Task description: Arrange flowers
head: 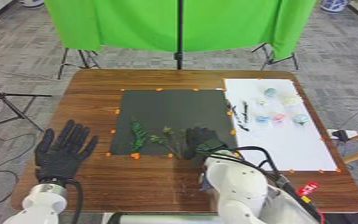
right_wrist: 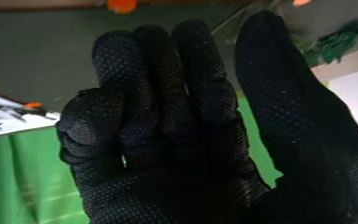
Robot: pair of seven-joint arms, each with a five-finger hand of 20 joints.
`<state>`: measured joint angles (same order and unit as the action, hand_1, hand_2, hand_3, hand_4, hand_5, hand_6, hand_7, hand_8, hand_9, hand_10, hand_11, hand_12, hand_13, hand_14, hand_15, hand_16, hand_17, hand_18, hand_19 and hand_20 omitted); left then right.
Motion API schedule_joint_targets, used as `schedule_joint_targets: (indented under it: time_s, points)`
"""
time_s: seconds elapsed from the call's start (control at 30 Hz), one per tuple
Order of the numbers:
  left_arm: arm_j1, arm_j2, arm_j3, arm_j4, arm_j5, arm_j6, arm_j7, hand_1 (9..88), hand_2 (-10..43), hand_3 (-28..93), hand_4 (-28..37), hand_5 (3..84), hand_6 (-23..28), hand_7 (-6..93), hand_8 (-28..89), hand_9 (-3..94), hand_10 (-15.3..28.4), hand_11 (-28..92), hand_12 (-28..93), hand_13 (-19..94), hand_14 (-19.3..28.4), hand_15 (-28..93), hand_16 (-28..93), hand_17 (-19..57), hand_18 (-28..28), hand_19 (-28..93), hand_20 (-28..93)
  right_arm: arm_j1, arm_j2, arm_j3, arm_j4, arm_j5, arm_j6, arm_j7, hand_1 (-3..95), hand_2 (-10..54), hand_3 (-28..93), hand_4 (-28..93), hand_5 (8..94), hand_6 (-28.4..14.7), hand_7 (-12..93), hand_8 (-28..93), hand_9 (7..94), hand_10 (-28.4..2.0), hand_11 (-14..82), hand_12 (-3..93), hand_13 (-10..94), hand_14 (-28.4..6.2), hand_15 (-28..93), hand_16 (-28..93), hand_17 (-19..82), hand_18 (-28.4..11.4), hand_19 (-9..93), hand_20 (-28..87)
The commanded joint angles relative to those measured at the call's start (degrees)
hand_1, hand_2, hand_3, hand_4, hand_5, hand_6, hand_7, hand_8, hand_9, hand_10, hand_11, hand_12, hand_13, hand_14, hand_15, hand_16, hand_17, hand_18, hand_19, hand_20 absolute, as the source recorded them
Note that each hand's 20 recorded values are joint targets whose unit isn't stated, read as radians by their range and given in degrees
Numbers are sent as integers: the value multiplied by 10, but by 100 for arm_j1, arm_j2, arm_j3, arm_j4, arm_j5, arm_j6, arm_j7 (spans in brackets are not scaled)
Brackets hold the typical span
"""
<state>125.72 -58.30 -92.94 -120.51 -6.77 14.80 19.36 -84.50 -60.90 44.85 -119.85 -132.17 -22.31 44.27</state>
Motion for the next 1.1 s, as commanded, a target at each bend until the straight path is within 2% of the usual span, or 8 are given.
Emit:
schedule_joint_targets:
  time_s: [0.03,0.13,0.3,0.7,1.03,1.1]
  points:
    - [-13,-7,84,47,15,-37,-123,273,155,729,-283,450,70,212,-112,403,152,286,141,313,150,443,-58,-52,150,390,181,32,-256,-274,161,-207,-91,-150,577,-95,597,-217,741,-58,212,225,738,-190,257,328,645,-164,578,304,381,-278,927,326]
    - [6,2,90,37,6,-24,-110,273,156,729,-283,449,70,212,-112,403,152,287,142,313,149,442,-58,-52,150,390,182,38,-317,-345,171,-266,-83,-198,588,-95,606,-222,739,-53,223,225,746,-182,230,362,646,-151,563,348,379,-277,923,332]
    - [23,19,104,23,-10,-23,-82,273,156,729,-283,450,70,212,-112,403,152,287,141,313,149,443,-58,-52,150,389,181,142,-406,-441,265,-326,53,-188,589,-95,605,-224,741,-51,228,226,751,-181,225,367,651,-150,557,355,378,-276,921,332]
    - [-39,32,183,72,-49,-24,-183,272,156,729,-283,449,70,212,-112,402,151,286,141,313,149,443,-58,-52,150,389,181,221,-768,-406,817,-672,247,-161,591,-95,618,-220,745,-48,237,227,764,-175,210,389,657,-147,555,365,381,-276,922,334]
    - [39,17,167,47,-96,-43,-139,272,155,729,-283,450,71,211,-111,402,152,287,141,313,149,443,-58,-52,150,389,181,206,-661,-412,682,-613,381,-144,583,-95,626,-220,742,-48,242,228,764,-175,205,396,657,-149,557,370,384,-275,924,336]
    - [62,21,163,35,-113,-47,-122,272,155,730,-283,450,71,211,-111,403,152,286,140,312,149,443,-58,-52,150,389,181,222,-607,-405,592,-554,390,-137,566,-95,620,-208,737,-50,244,226,748,-185,241,350,657,-158,568,334,384,-277,924,336]
